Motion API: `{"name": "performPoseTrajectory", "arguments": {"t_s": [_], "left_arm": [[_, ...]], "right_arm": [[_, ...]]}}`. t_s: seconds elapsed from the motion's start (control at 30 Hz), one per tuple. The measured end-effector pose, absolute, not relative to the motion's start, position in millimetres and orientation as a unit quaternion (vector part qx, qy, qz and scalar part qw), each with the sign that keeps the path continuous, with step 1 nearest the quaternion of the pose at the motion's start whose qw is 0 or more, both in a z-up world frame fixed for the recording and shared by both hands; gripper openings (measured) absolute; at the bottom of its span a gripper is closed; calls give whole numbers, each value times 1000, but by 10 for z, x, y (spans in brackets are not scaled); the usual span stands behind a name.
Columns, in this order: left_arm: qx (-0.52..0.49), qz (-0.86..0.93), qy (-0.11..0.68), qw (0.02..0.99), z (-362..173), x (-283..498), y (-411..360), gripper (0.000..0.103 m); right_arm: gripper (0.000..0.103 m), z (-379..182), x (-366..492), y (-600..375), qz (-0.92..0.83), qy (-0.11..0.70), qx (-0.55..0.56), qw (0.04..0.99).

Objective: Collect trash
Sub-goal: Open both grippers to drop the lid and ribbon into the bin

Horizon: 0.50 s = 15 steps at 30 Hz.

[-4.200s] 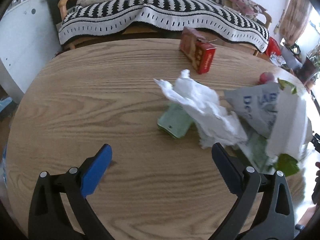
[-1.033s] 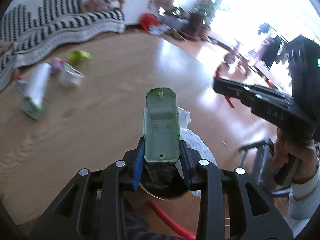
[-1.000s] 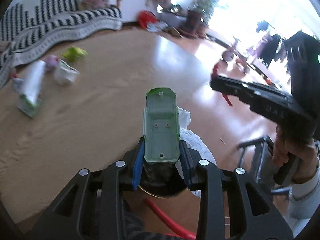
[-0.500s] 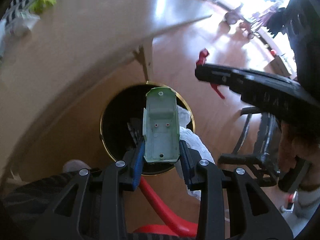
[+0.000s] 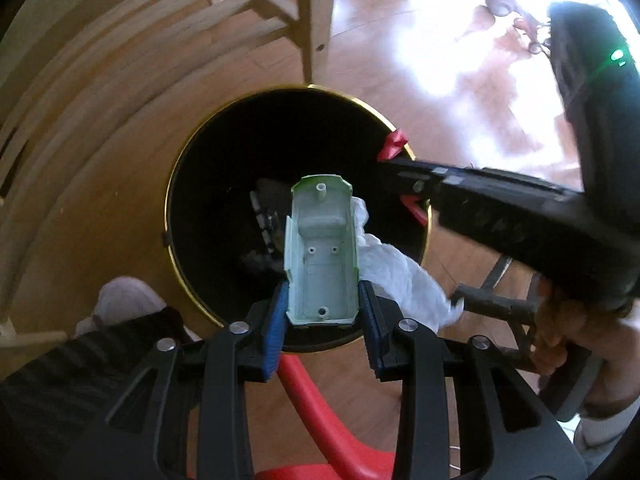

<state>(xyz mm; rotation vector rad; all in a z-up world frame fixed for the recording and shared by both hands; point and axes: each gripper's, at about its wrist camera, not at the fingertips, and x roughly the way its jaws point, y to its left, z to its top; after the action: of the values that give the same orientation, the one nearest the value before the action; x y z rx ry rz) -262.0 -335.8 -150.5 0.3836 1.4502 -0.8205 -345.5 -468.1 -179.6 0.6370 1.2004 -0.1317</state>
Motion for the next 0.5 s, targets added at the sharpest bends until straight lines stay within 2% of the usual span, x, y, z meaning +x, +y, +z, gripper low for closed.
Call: {"name": "performPoseTrajectory", "arguments": {"t_s": [0.03,0.07,0.1,0.3,0.4,0.5], "left_arm": [[164,-354,644,658,-1519,-2609,-3334,76],[159,-347,640,667,-1507,-2601,-3311,88],[155,-346,629,679,-1468,-2602,-3294,97],[128,-353,618,691,-1301,-2592,-3214,97],[105,-368,581,719,-958,-2616,-3144,97],[72,-377,522,762,-396,-2555,-2878,97]], "right_arm": [[25,-1773,-3449,-4706,-65,554,289,778],[72,-1737,-3467,-4733,-70,549,284,783],[98,-1712,-3484,-4751,-71,544,283,787],[97,-1451,-3590,-4866,-90,510,281,808],[97,-1104,-3716,-4832,-115,470,242,841],[97,-633,-3842,-4779,-138,390,204,887]]}}
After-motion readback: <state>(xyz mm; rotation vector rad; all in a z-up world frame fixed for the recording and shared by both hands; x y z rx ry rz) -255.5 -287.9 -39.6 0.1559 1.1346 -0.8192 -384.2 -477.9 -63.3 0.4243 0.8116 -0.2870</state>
